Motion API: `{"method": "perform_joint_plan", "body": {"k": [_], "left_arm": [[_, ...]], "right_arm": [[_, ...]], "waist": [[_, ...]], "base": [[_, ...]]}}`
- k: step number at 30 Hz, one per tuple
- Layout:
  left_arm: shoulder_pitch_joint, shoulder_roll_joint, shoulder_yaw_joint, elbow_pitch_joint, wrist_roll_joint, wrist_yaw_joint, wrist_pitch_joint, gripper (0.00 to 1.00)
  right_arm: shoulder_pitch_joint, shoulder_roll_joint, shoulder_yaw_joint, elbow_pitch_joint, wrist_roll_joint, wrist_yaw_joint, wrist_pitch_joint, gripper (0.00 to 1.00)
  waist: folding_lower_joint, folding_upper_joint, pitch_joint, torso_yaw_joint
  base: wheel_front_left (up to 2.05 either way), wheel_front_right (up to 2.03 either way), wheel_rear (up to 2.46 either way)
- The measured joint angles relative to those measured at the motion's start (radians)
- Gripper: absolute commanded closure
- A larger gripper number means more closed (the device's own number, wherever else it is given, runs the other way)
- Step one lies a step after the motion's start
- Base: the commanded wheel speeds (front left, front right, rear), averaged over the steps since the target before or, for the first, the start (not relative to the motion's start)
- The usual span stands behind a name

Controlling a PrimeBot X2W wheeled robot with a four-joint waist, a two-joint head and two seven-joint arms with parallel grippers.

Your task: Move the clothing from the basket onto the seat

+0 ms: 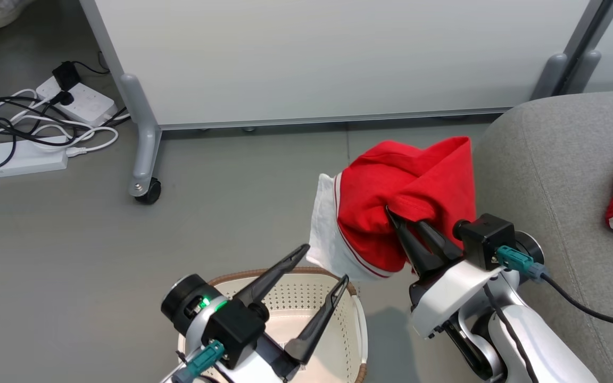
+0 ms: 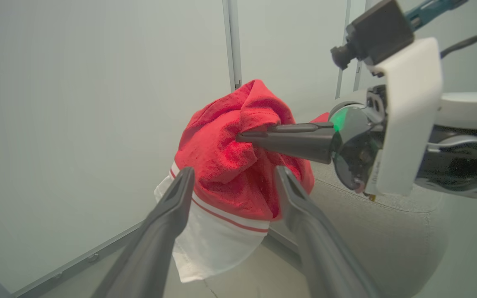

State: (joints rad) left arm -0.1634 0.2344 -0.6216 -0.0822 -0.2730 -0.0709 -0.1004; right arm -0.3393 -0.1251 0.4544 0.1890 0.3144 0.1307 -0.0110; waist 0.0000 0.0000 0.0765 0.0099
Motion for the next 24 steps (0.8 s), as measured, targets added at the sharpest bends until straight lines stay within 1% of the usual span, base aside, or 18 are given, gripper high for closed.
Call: {"method": "perform_joint_plan", "body": {"k": [4, 9, 12, 17, 24], "left_arm": [[0.014, 0.005, -0.026, 0.024, -0.001, -0.009, 0.018, 0.0], [0.014, 0.009, -0.031, 0.025, -0.002, -0.011, 0.018, 0.0], [0.012, 0.012, -0.034, 0.021, -0.004, -0.011, 0.02, 0.0], [0.008, 0.028, -0.043, 0.008, -0.006, -0.013, 0.031, 0.0], [-0.009, 0.041, -0.059, -0.008, -0.006, -0.017, 0.064, 0.0]], "right_arm": [[0.017, 0.0, -0.019, 0.002, -0.006, 0.0, 0.0, 1.0], [0.022, 0.003, -0.026, -0.001, -0.009, 0.0, 0.0, 1.0], [0.022, 0.013, -0.03, -0.001, -0.009, 0.0, -0.001, 1.0], [0.021, 0.026, -0.042, 0.009, -0.008, 0.0, -0.016, 1.0], [0.015, 0.037, -0.077, 0.027, -0.005, 0.0, -0.052, 1.0]], "waist": [[0.0, 0.0, 0.002, -0.015], [0.0, 0.0, 0.005, -0.034], [0.0, 0.0, 0.009, -0.062], [0.0, 0.0, 0.019, -0.133], [0.0, 0.0, 0.045, -0.27]], "base": [[0.0, 0.0, 0.0], [0.0, 0.0, 0.0], [0.0, 0.0, 0.0], [0.0, 0.0, 0.0], [0.0, 0.0, 0.0]]}}
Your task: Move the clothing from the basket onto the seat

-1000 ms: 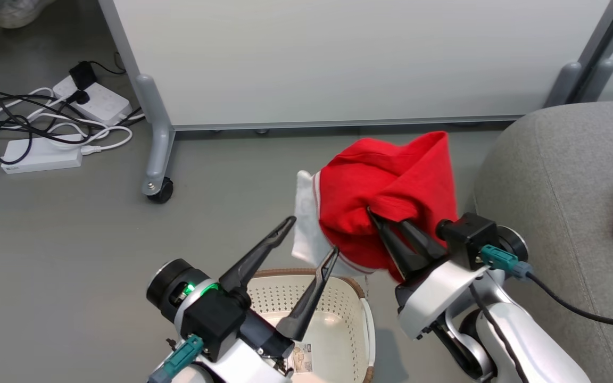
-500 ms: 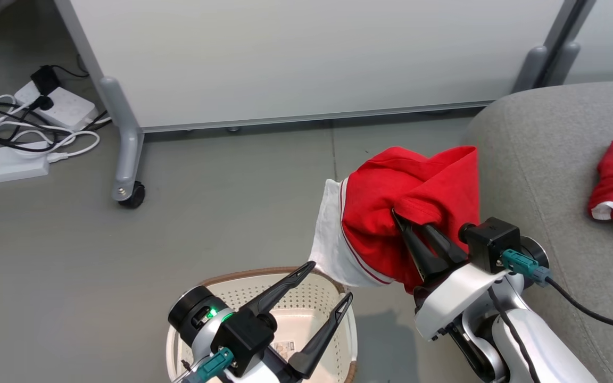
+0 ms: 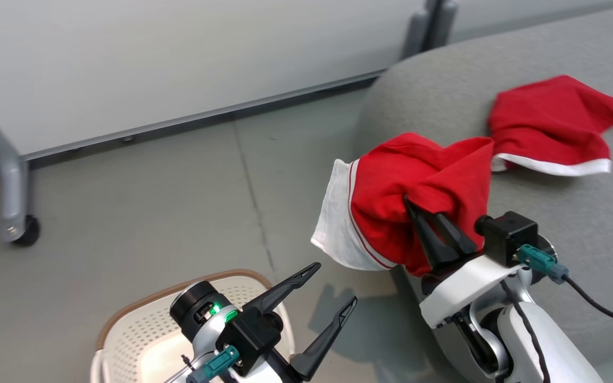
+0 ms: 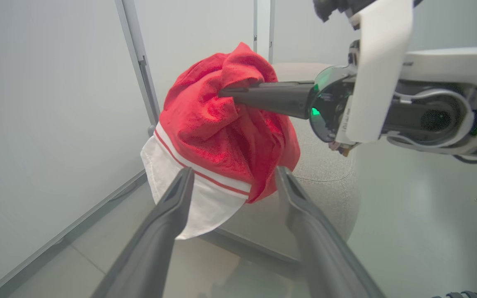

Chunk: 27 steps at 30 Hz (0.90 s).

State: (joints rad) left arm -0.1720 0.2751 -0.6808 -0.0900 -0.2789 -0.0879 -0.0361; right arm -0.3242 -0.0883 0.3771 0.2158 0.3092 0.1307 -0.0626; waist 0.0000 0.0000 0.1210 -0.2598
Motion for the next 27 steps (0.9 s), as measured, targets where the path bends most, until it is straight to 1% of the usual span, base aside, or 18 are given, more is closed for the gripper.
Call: {"method": "perform_joint_plan", "body": {"k": [9, 15, 20, 27], "left_arm": [[-0.025, 0.023, -0.014, -0.017, 0.0, -0.005, 0.035, 0.0], [-0.043, 0.03, -0.025, -0.03, -0.002, -0.005, 0.055, 0.0], [-0.095, 0.031, -0.052, -0.029, -0.006, -0.021, 0.072, 0.0], [-0.147, 0.034, -0.075, -0.01, -0.021, -0.03, 0.075, 0.0]], "right_arm": [[-0.001, 0.016, -0.068, 0.04, 0.001, 0.0, -0.044, 1.0], [0.0, 0.023, -0.109, 0.059, 0.004, 0.0, -0.07, 1.0], [0.006, 0.028, -0.159, 0.058, 0.004, 0.0, -0.096, 1.0], [0.002, 0.034, -0.199, 0.057, 0.005, 0.0, -0.115, 1.0]], "waist": [[0.0, 0.0, 0.041, -0.178], [0.0, 0.0, 0.071, -0.276], [0.0, 0.0, 0.118, -0.305], [0.0, 0.0, 0.156, -0.315]], "base": [[0.0, 0.0, 0.0], [0.0, 0.0, 0.0], [0.0, 0.0, 0.0], [0.0, 0.0, 0.0]]}}
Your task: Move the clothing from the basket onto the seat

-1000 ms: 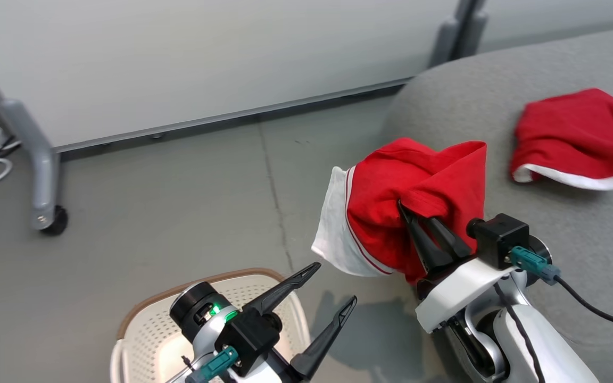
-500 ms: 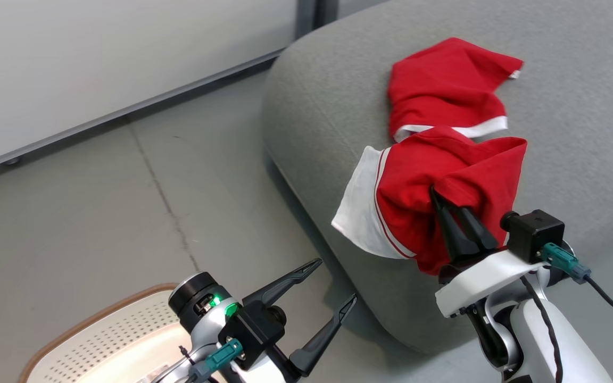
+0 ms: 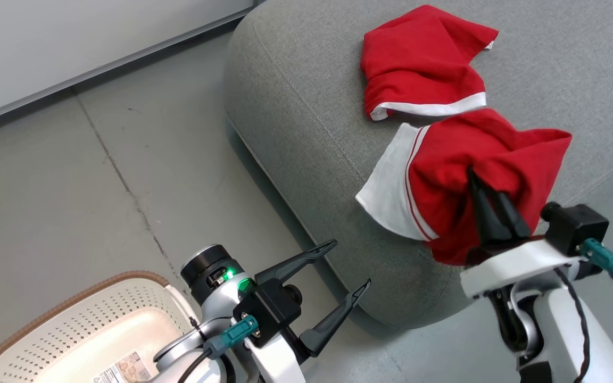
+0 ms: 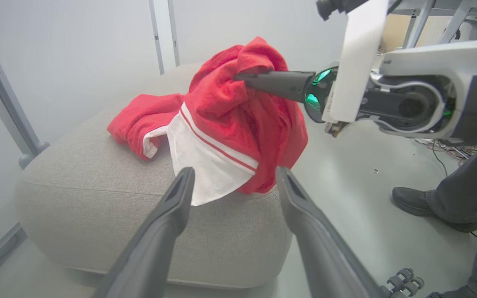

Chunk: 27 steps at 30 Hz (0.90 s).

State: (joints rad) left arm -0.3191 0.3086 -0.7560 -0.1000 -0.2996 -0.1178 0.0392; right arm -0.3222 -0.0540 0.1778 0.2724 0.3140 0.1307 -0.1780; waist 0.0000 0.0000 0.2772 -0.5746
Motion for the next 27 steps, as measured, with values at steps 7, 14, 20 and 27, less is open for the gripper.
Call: {"method": "perform_joint_plan", "body": {"k": [7, 14, 20, 27], "left_arm": [[-0.041, 0.006, 0.025, -0.006, 0.009, 0.021, 0.0, 0.0], [-0.088, 0.051, 0.064, -0.06, 0.049, 0.058, 0.034, 0.0], [-0.169, 0.061, 0.061, -0.11, 0.083, 0.049, 0.077, 0.0], [-0.234, 0.079, 0.055, -0.153, 0.116, 0.044, 0.127, 0.0]], "right_arm": [[-0.173, 0.002, -0.073, 0.021, 0.022, 0.0, -0.031, 1.0], [-0.486, -0.039, -0.146, 0.176, 0.09, 0.0, -0.074, 1.0], [-0.677, -0.119, -0.217, 0.295, 0.132, 0.0, -0.083, 1.0], [-0.721, -0.143, -0.299, 0.402, 0.157, 0.0, -0.084, 1.0]], "waist": [[0.0, 0.0, 0.039, 0.0], [0.0, 0.0, 0.116, 0.002], [0.0, 0.0, 0.205, 0.045], [0.0, 0.0, 0.334, 0.106]], "base": [[0.0, 0.0, 0.0], [0.0, 0.0, 0.0], [0.0, 0.0, 0.0], [0.0, 0.0, 0.0]]}}
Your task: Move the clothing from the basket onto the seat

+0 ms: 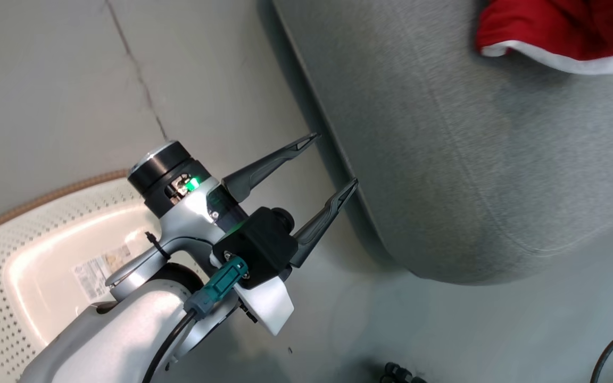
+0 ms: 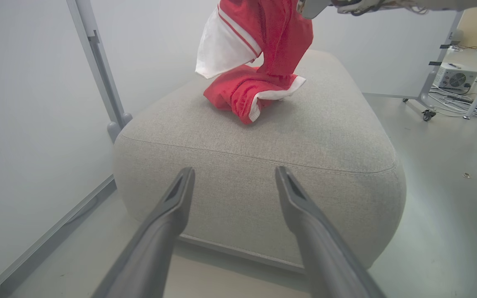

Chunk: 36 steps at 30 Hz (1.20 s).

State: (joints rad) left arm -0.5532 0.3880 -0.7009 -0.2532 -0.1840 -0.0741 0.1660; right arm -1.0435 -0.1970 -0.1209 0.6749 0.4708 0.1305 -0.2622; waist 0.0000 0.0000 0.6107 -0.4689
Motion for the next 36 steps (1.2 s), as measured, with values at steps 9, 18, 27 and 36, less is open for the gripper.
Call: {"method": "perform_joint_plan", "body": {"k": [9, 18, 27, 36], "left_arm": [[-0.028, 0.024, -0.002, -0.032, 0.02, 0.0, 0.04, 0.0], [-0.02, 0.024, 0.004, -0.003, -0.004, 0.012, 0.011, 0.0], [0.088, -0.037, 0.002, 0.105, -0.073, 0.056, -0.126, 0.0], [0.196, -0.086, 0.015, 0.18, -0.126, 0.112, -0.241, 0.0]], "right_arm": [[0.008, 0.041, -0.07, 0.165, 0.004, 0.0, -0.002, 0.09], [0.085, 0.069, -0.044, 0.151, -0.05, 0.0, -0.002, 0.0], [0.306, 0.066, 0.033, 0.067, -0.115, 0.0, -0.002, 0.0], [0.503, 0.057, 0.092, -0.111, -0.146, 0.0, -0.002, 0.0]], "waist": [[0.0, 0.0, 0.149, 0.059], [0.0, 0.0, 0.12, 0.049], [0.0, 0.0, -0.05, 0.061], [0.0, 0.0, -0.22, 0.138]], "base": [[0.0, 0.0, 0.0], [0.0, 0.0, 0.0], [0.0, 0.0, 0.0], [0.0, 0.0, 0.0]]}}
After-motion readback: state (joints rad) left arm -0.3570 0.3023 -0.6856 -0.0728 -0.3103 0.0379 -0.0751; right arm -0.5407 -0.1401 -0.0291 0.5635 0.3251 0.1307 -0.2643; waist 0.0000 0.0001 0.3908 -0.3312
